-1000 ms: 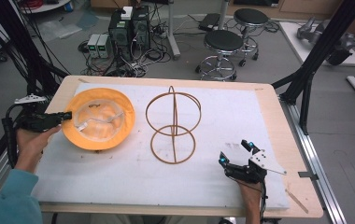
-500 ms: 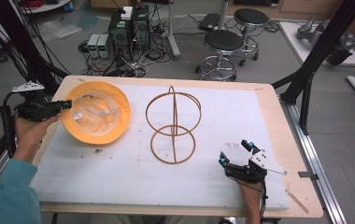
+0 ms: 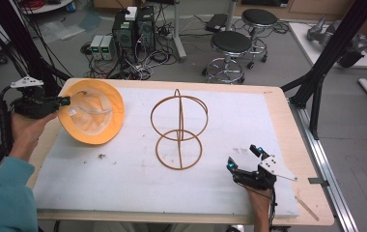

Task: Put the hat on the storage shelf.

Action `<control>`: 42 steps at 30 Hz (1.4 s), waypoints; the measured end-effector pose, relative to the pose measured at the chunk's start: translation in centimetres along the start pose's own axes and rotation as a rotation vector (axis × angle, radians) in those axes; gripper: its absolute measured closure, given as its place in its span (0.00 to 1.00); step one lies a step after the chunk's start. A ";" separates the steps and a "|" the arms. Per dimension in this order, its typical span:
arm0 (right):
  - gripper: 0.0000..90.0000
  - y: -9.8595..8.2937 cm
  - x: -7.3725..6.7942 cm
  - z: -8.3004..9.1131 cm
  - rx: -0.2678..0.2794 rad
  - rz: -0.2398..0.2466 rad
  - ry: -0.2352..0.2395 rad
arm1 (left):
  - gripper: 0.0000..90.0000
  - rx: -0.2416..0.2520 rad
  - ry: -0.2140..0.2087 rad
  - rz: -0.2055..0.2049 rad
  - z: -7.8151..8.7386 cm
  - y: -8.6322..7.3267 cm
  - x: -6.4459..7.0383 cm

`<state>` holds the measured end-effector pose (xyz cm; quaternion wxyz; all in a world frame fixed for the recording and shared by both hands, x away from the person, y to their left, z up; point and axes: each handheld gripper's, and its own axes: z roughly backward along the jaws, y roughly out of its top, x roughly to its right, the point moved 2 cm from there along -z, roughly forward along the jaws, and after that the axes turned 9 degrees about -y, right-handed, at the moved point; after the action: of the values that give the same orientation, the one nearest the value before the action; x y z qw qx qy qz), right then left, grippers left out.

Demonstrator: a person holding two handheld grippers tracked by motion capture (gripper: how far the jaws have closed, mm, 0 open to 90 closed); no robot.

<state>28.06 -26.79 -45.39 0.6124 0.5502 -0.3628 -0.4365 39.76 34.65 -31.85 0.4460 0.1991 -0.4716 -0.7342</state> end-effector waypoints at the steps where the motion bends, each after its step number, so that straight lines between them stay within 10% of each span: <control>1: 0.04 0.0 0.0 0.0 -0.002 -0.003 -0.001 | 0.96 -0.001 -0.001 -0.002 0.0 0.0 0.0; 15: 0.04 0.0 0.0 0.0 0.000 -0.005 0.000 | 0.96 -0.038 0.015 -0.055 0.6 0.0 0.2; 42: 0.04 0.0 0.0 0.0 0.002 0.002 -0.001 | 0.96 -0.029 -0.200 -0.037 -0.8 -0.7 5.7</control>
<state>28.03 -26.76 -45.39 0.6121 0.5501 -0.3642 -0.4360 37.08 29.50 -32.10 0.3859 0.1270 -0.4995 -0.7651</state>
